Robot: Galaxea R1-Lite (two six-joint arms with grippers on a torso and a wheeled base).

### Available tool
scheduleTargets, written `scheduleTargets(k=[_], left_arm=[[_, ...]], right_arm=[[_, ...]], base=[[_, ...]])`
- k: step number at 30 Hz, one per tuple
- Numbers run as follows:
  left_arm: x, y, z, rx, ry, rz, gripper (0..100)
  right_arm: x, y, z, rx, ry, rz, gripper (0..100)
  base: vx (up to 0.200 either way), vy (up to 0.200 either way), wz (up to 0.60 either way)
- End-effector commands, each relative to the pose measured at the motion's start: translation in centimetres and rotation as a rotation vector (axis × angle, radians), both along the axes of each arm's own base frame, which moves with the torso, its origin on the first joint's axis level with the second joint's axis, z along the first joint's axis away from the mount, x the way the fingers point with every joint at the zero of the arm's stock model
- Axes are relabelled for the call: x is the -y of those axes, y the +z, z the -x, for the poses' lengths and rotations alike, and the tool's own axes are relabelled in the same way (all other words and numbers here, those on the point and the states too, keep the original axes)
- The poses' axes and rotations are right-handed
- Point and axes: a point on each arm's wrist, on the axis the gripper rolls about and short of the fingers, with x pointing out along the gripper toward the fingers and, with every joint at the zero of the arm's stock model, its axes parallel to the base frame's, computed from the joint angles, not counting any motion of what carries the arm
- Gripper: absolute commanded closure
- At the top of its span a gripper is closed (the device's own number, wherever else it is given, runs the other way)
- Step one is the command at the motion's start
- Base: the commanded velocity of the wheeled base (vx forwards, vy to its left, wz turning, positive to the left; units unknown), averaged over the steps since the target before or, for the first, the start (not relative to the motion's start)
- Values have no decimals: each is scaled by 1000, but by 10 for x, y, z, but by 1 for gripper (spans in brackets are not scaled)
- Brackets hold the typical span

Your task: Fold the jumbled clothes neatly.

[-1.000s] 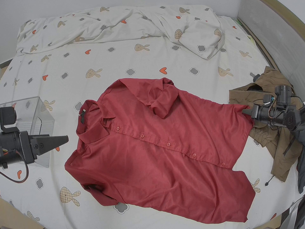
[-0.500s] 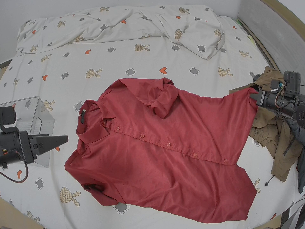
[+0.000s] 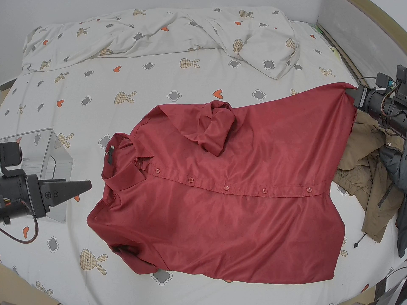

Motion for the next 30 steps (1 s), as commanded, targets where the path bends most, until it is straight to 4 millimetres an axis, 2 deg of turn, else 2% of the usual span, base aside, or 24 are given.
scheduleTargets(k=[1, 2, 7, 9, 10, 16, 18, 19, 20, 22, 24, 25, 26, 28, 29, 30], left_arm=[[0, -1, -1, -5, -1, 0, 0], [0, 0, 0, -3, 0, 0, 0], [0, -1, -1, -5, 0, 0, 0], [0, -1, -1, -6, 0, -1, 0], [0, -1, -1, -6, 0, -1, 0], [0, -1, 0, -5, 0, -2, 0], [0, -3, 0, -10, -2, -3, 0], [0, -3, 0, -10, -2, -3, 0], [0, -3, 0, -9, -4, -3, 0], [1, -4, 0, -6, -14, -18, 0], [1, -10, 1, -16, -23, -40, 0], [1, -10, 1, -16, -23, -40, 0], [1, -19, 3, -29, -33, -73, 0], [0, -31, 6, -48, -42, -122, 0], [0, -32, 6, -49, -43, -127, 0], [2, -47, 10, -74, -69, -193, 0]], right_arm=[[-1, -15, -17, -49, 0, 1, 100], [1, -31, -30, -98, -9, 3, 100], [3, -49, -49, -149, -14, 4, 100], [5, -50, -53, -151, -20, 3, 100], [6, -50, -54, -149, -23, 3, 0], [19, -45, -50, -135, -60, 0, 0], [29, -32, -40, -95, -89, -2, 0], [29, -32, -40, -95, -89, -2, 0], [37, -18, -29, -54, -112, -2, 0], [39, -10, -21, -33, -118, -3, 0], [37, -8, -8, -36, -113, -8, 0], [37, -8, -8, -36, -113, -8, 0], [31, -11, 10, -58, -89, -18, 0], [20, -15, 28, -72, -34, -33, 0], [18, -16, 30, -74, -27, -34, 0], [5, -23, 47, -96, 41, -53, 0]], base=[[0, 0, 0], [0, 0, 0], [0, 0, 0], [0, 0, 0], [0, 0, 0], [0, 0, 0], [0, 0, 0], [0, 0, 0], [0, 0, 0], [0, 0, 0], [0, 0, 0], [0, 0, 0], [0, 0, 0], [0, 0, 0], [0, 0, 0], [0, 0, 0]])
